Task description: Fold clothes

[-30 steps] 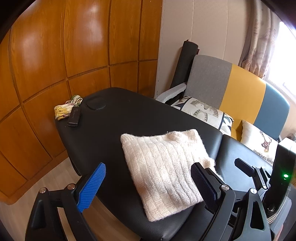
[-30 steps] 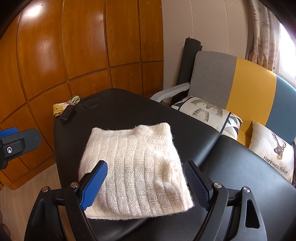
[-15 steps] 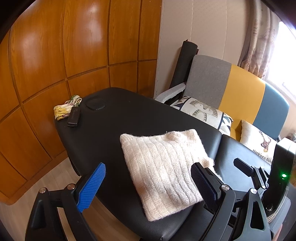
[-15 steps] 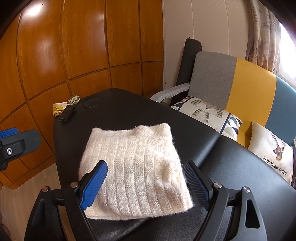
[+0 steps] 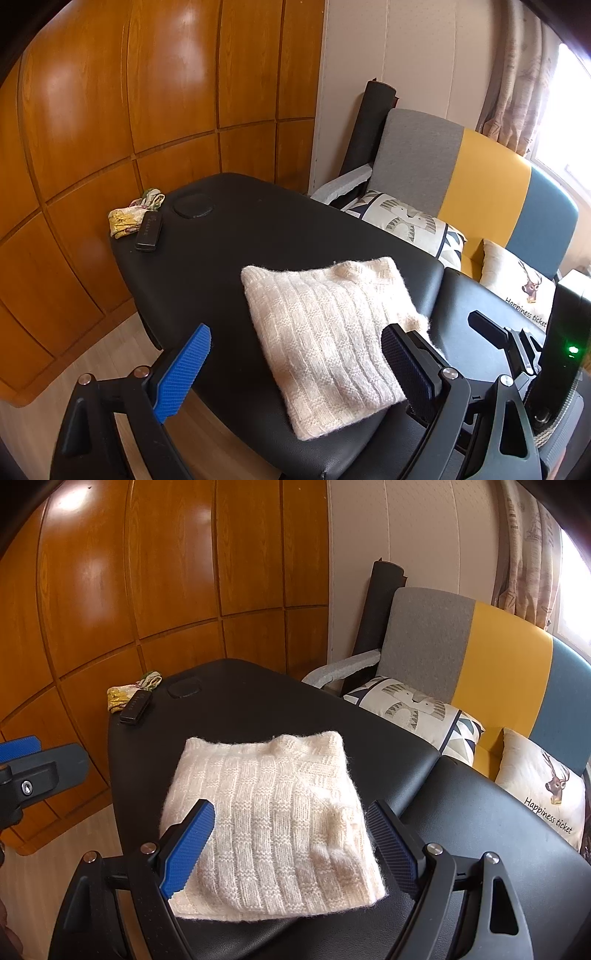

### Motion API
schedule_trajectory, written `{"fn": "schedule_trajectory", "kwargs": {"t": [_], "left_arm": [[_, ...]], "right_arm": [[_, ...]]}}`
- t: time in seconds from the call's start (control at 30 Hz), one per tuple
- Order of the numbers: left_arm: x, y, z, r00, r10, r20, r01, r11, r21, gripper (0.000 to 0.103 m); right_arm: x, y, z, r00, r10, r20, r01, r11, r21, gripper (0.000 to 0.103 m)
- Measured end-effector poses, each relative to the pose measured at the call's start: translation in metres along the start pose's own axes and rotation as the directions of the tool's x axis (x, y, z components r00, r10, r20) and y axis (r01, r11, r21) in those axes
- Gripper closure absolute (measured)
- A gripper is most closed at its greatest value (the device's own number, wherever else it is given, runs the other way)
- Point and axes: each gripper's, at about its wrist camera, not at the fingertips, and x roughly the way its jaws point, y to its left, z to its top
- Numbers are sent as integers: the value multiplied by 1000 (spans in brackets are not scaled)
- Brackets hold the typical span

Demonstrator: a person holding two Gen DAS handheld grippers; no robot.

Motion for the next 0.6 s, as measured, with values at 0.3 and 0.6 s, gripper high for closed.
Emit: {"fn": "schedule_trajectory", "kwargs": {"t": [0.3, 0.6], "left_arm": [[0, 0, 2, 1000, 3, 1, -3, 1000, -7, 8], [-2, -1, 5, 1000, 4, 9, -4, 1000, -10, 8]], "right_arm": [[3, 2, -1, 1000, 2, -8, -2, 1000, -6, 16], [4, 1, -1, 1000, 3, -8, -3, 1000, -6, 16]]}}
